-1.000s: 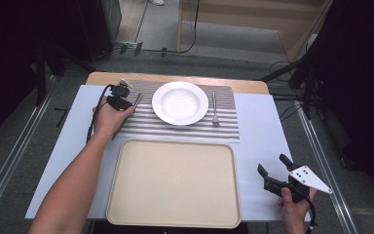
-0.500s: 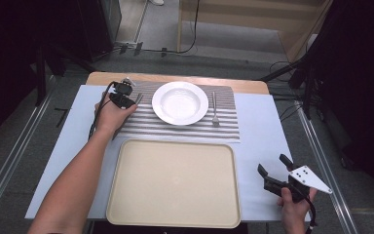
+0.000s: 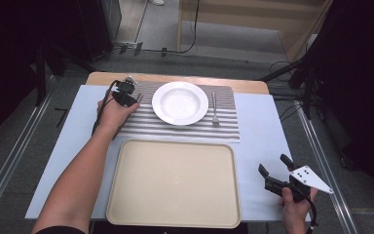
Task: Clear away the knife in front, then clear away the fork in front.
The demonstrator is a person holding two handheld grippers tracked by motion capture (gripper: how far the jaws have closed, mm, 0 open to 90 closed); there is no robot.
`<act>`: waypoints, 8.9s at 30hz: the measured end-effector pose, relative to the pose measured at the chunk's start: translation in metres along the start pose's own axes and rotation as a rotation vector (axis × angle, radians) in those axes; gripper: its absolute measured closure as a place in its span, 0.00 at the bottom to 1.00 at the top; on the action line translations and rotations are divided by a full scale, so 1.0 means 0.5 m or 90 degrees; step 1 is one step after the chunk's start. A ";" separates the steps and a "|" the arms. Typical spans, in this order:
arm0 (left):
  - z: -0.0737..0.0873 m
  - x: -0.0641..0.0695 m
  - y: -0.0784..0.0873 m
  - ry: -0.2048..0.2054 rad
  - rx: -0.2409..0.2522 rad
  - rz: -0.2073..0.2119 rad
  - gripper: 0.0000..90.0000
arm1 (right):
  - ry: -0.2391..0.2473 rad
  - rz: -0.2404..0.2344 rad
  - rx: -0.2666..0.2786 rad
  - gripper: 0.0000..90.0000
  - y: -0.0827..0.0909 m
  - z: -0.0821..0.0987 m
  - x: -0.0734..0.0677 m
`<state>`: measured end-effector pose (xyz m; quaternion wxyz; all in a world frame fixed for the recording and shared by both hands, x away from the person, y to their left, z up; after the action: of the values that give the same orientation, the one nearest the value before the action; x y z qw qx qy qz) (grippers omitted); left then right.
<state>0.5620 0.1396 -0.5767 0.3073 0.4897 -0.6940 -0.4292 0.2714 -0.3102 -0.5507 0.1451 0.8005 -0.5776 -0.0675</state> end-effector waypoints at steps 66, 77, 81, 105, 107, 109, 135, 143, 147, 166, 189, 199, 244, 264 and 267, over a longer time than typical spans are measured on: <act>0.023 0.007 0.018 -0.014 -0.036 0.013 0.88 | -0.001 0.000 -0.002 0.15 -0.001 0.001 0.003; 0.019 0.003 0.055 -0.010 -0.017 0.036 0.88 | 0.001 -0.001 -0.002 0.15 -0.003 0.000 -0.001; 0.019 0.009 0.071 -0.020 -0.011 0.040 0.88 | 0.000 0.001 -0.002 0.15 -0.002 0.000 0.000; 0.109 0.075 0.167 -0.063 0.019 0.056 0.88 | 0.003 -0.003 0.002 0.15 -0.001 -0.004 -0.006; 0.123 0.083 0.172 -0.066 0.022 0.059 0.88 | 0.003 -0.002 0.002 0.15 -0.001 -0.004 -0.006; 0.135 0.094 0.181 -0.072 0.028 0.065 0.88 | 0.003 -0.002 0.003 0.15 -0.001 -0.005 -0.006; 0.296 0.206 0.220 -0.078 0.043 0.156 0.87 | 0.006 -0.001 0.000 0.15 0.000 -0.002 -0.008; 0.352 0.230 0.208 -0.072 0.035 0.178 0.87 | 0.006 0.000 -0.003 0.15 0.000 -0.001 -0.009; 0.372 0.236 0.200 -0.064 0.036 0.183 0.87 | 0.005 0.000 -0.002 0.15 0.000 -0.001 -0.007; 0.345 0.280 0.197 -0.104 0.161 0.213 0.99 | 0.008 0.003 -0.004 0.15 0.000 0.001 -0.005; 0.363 0.187 0.165 -0.025 0.146 0.183 0.99 | 0.009 0.001 -0.008 0.15 -0.003 0.004 -0.005; 0.379 0.153 0.175 -0.004 0.168 0.212 0.99 | 0.009 0.000 -0.012 0.15 -0.005 0.007 -0.009; 0.396 -0.033 0.304 0.002 0.439 0.195 0.00 | 0.011 0.022 -0.021 0.15 -0.009 0.001 -0.005; 0.409 -0.086 0.308 0.016 0.462 0.174 0.00 | 0.010 -0.007 -0.017 0.15 -0.031 -0.069 -0.033; 0.408 -0.085 0.308 0.012 0.465 0.171 0.00 | 0.013 -0.014 -0.022 0.15 -0.045 -0.079 -0.037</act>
<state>0.3395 0.2633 -0.5293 0.1727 0.4753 -0.8563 -0.1050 0.2965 -0.2801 -0.5215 0.1643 0.8047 -0.5661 -0.0706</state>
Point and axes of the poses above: each handheld gripper's, and its own axes: y roughly backward along the jaws, z roughly out of its underside, x roughly to its right, the point moved 10 cm from there along -y, roughly forward along the jaws, and after that the axes turned 5 degrees about y, right-handed, at the moved point
